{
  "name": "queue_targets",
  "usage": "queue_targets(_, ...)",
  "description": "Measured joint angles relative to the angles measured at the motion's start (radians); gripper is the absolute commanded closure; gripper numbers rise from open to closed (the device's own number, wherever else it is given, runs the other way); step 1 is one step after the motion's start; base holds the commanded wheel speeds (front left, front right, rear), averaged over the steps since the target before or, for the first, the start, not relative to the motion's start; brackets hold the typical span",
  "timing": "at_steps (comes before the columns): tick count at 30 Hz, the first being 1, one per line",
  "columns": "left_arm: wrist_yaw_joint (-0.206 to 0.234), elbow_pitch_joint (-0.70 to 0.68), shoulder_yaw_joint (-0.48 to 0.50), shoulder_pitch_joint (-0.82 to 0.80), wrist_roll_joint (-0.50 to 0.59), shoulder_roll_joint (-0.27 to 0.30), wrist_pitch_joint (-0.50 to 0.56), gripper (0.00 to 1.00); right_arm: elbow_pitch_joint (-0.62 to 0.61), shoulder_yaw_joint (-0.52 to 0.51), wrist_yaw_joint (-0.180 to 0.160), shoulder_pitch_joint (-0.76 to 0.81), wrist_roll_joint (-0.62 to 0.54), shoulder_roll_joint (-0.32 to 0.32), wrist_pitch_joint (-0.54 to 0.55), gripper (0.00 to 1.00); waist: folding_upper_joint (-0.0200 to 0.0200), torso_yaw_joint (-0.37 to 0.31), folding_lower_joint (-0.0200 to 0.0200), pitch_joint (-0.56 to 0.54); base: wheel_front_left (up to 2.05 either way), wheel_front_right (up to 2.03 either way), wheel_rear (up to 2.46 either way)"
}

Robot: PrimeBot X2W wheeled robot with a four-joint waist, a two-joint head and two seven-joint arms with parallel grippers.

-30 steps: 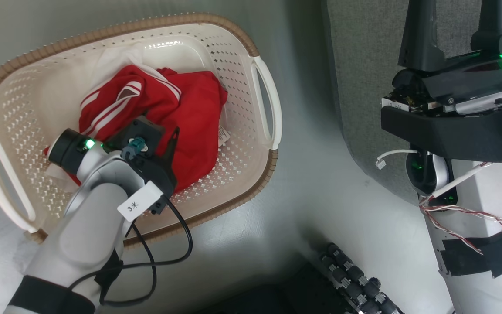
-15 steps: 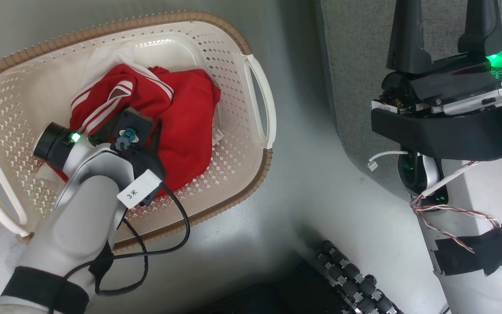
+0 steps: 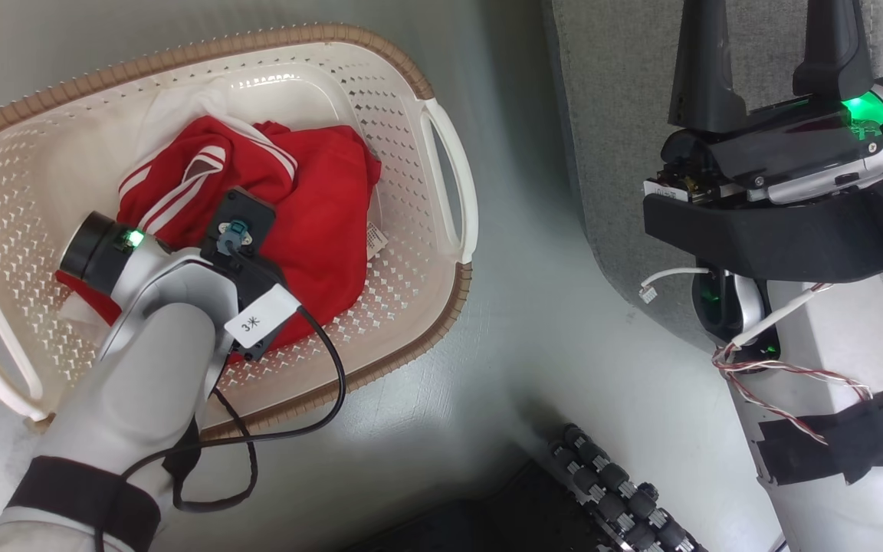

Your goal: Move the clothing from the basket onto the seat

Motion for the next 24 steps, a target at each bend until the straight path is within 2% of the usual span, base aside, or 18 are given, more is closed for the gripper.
queue_targets(6, -0.008, 0.001, 0.003, -0.006, 0.002, 0.004, -0.024, 1.0, 0.017, 0.002, 0.0, -0.004, 0.0, 0.002, 0.0, 0.0, 0.0, -0.004, 0.0, -0.005, 0.0, 0.0, 0.0)
queue_targets(16, -0.036, -0.014, -0.012, 0.011, -0.016, -0.075, -0.123, 1.0, 0.089, -0.002, 0.009, 0.002, 0.0, 0.003, 0.0, 0.0, 0.0, 0.023, 0.0, -0.064, 0.0, 0.0, 0.0)
queue_targets(24, -0.062, -0.041, -0.039, 0.066, -0.023, -0.09, -0.218, 1.0, 0.149, -0.002, 0.027, 0.022, -0.001, 0.002, 0.0, 0.0, 0.0, 0.063, -0.0001, -0.147, 0.0, 0.0, 0.0)
